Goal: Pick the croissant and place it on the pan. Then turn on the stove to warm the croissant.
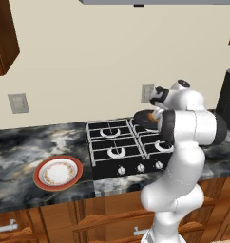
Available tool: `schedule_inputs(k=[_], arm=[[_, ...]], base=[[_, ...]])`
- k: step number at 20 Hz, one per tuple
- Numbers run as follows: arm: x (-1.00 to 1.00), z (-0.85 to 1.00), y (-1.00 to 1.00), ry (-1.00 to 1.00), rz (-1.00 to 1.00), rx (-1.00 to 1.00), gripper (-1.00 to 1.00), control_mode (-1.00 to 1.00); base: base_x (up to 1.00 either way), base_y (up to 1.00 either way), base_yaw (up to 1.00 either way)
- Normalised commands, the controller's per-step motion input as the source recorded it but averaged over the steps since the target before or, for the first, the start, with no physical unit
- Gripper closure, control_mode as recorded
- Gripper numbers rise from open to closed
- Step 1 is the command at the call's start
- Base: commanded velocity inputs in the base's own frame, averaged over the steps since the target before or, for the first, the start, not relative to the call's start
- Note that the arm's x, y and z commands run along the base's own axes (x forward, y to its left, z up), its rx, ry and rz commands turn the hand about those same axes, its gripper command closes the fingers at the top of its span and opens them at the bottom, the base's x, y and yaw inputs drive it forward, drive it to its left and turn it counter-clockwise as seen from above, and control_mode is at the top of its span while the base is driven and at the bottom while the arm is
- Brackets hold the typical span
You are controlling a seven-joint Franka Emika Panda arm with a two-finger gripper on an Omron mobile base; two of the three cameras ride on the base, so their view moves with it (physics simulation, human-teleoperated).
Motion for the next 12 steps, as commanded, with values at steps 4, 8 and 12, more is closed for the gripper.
schedule_inputs(k=[4,8,12], arm=[[-0.6,0.35,0.13,0.0,0.0,0.0,-1.0,-1.0],[-0.51,0.31,0.11,0.03,0.0,0.0,-1.0,-1.0],[-0.5,0.27,0.05,0.07,0.0,0.0,-1.0,-1.0]], base=[[0.0,0.0,0.0],[0.0,0.0,0.0],[0.0,0.0,0.0]])
